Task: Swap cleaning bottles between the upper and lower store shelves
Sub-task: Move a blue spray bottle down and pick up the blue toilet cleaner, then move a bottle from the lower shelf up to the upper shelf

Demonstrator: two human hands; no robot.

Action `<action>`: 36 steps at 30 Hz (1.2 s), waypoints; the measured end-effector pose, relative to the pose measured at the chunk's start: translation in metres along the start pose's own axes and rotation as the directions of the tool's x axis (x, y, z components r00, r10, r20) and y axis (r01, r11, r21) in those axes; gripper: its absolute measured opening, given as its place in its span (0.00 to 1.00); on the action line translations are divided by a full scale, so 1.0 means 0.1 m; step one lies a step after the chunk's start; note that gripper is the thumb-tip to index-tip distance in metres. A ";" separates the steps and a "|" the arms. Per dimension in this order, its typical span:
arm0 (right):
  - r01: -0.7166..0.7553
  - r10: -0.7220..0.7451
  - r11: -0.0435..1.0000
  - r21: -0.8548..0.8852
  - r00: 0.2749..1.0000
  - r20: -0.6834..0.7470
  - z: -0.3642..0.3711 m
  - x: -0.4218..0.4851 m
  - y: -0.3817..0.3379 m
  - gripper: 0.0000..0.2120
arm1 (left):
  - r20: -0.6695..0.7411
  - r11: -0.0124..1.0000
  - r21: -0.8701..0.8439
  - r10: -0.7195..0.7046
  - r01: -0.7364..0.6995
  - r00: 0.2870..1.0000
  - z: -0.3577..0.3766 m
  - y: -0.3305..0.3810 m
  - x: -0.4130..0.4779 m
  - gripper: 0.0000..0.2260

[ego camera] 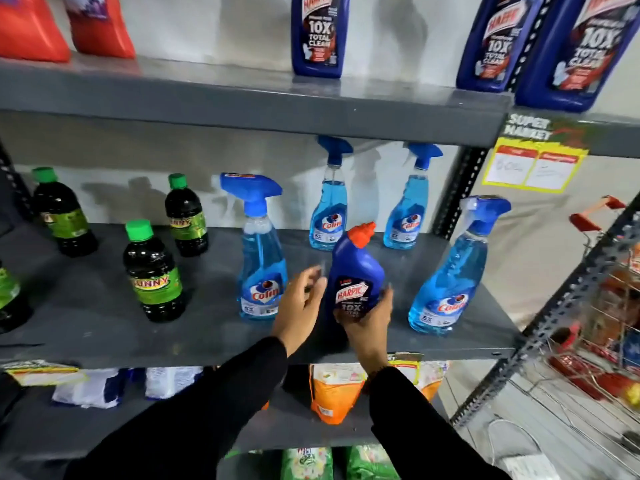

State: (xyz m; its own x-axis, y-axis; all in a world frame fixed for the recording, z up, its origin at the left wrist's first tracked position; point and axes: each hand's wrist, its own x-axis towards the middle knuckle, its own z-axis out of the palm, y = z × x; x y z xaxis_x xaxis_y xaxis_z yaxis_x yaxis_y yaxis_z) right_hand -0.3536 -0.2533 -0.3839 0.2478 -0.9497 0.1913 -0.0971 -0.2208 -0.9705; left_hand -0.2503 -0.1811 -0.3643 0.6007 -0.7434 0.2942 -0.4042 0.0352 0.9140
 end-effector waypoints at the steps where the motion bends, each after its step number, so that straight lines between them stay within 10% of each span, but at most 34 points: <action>1: -0.040 0.037 0.999 0.032 0.997 0.074 -0.07 0.04 0.03 0.38 | 0.059 1.000 0.016 -0.019 0.018 0.998 0.07 0.07 0.10 0.15; 13: 0.157 -0.160 0.987 0.035 0.974 0.159 -0.45 -0.31 -0.31 0.29 | -0.138 0.994 0.014 0.112 -0.111 0.984 0.13 0.63 -0.27 0.18; 19: 0.446 -0.467 0.881 0.157 0.874 0.132 -0.70 -0.49 -1.12 0.31 | -0.429 0.895 -0.166 0.313 -0.415 0.847 -0.05 1.51 -0.52 0.11; 27: 0.698 -0.713 0.678 0.232 0.701 -0.023 -0.99 -0.12 -2.77 0.32 | -0.287 0.734 0.055 0.661 -0.677 0.693 -0.81 3.21 -0.03 0.19; 36: 0.613 -0.627 0.779 0.128 0.766 0.146 -0.67 0.75 -3.38 0.19 | -0.290 0.864 0.047 0.492 -0.501 0.821 -0.98 3.53 1.04 0.11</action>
State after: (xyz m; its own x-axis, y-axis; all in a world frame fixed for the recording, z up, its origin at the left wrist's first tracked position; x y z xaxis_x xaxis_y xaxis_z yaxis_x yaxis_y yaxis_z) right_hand -0.3671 -0.2650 -0.0313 0.3913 -0.5563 0.7331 0.2000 -0.7262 -0.6578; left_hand -0.2629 -0.1812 0.0162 0.4945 -0.3991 0.7721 -0.6826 0.3716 0.6292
